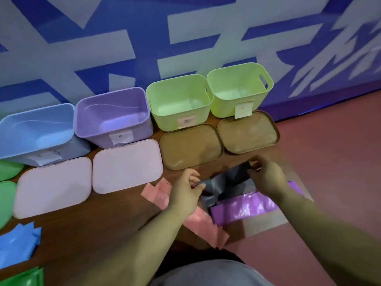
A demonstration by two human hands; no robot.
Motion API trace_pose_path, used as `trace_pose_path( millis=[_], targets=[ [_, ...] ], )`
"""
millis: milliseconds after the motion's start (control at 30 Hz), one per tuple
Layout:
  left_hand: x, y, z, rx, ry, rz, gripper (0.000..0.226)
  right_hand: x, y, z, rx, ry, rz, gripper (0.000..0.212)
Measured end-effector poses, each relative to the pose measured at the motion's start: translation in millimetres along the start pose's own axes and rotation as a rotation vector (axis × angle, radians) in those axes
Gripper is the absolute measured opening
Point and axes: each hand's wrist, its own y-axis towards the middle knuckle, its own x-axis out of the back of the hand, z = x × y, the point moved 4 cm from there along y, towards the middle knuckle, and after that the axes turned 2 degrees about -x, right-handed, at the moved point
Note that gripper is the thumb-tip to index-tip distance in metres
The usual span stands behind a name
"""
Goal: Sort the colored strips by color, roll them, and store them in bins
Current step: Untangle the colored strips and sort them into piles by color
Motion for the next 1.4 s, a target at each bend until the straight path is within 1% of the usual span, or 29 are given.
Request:
trace_pose_path(
  millis=[67, 167, 300, 400, 467, 633, 767, 933, 1000, 1100, 1167, 1267, 1400],
  targets=[
    [-21.8, 7.2, -9.0, -0.001, -0.015, 0.031, 0.033, 16.0, 9.3, -16.4, -0.038, -0.005, -0.038, 0.032],
    [-43.5, 10.5, -10.8, -0.010, 0.010, 0.068, 0.041, 28.6, 16.3, -37.3, -0.095, -0.015, -0.027, 0.037],
    [-42.3, -6.1, 2.8, 0.035, 0.087, 0.078, 0.046, 17.9, 4.2, -45.1, 0.028, -0.125, -0.001, 0.038],
    [-32.1, -24.7, 15.4, 0.064, 0.116, 0.014, 0.042, -1.7, -13.5, -40.6, 0.078, -0.114, 0.094, 0.035],
    [-24.3, -35.4, 23.4, 0.100, 0.115, -0.042, 0.042, -14.1, -25.9, -32.5, 0.148, -0.097, 0.148, 0.031],
    [-7.0, -56.6, 42.8, 0.150, 0.133, -0.069, 0.038, -47.7, -46.9, -13.1, 0.270, -0.043, 0.313, 0.030],
    [-1.6, -70.1, 56.0, 0.158, 0.132, -0.108, 0.041, -68.7, -57.7, -3.7, 0.363, -0.148, 0.432, 0.027],
    [-12.1, -77.2, 61.4, 0.156, 0.107, -0.098, 0.043, -81.8, -63.4, 0.3, 0.468, -0.281, 0.536, 0.039],
    [-16.5, -80.5, 63.2, 0.165, 0.087, -0.106, 0.042, -84.8, -65.1, 2.0, 0.504, -0.321, 0.569, 0.040],
    [-18.0, -87.6, 63.3, 0.189, 0.074, -0.086, 0.039, -85.6, -65.2, 2.7, 0.524, -0.383, 0.539, 0.037],
    [-18.0, -90.5, 62.6, 0.188, 0.064, -0.077, 0.039, -85.2, -64.4, 3.5, 0.536, -0.379, 0.518, 0.036],
    [-18.2, -92.7, 58.6, 0.182, 0.032, -0.086, 0.036, -81.4, -63.7, 3.3, 0.483, -0.299, 0.547, 0.032],
    [-18.6, -91.4, 44.3, 0.147, 0.001, -0.080, 0.034, -63.8, -62.6, 6.3, 0.416, -0.201, 0.544, 0.034]
  ],
)
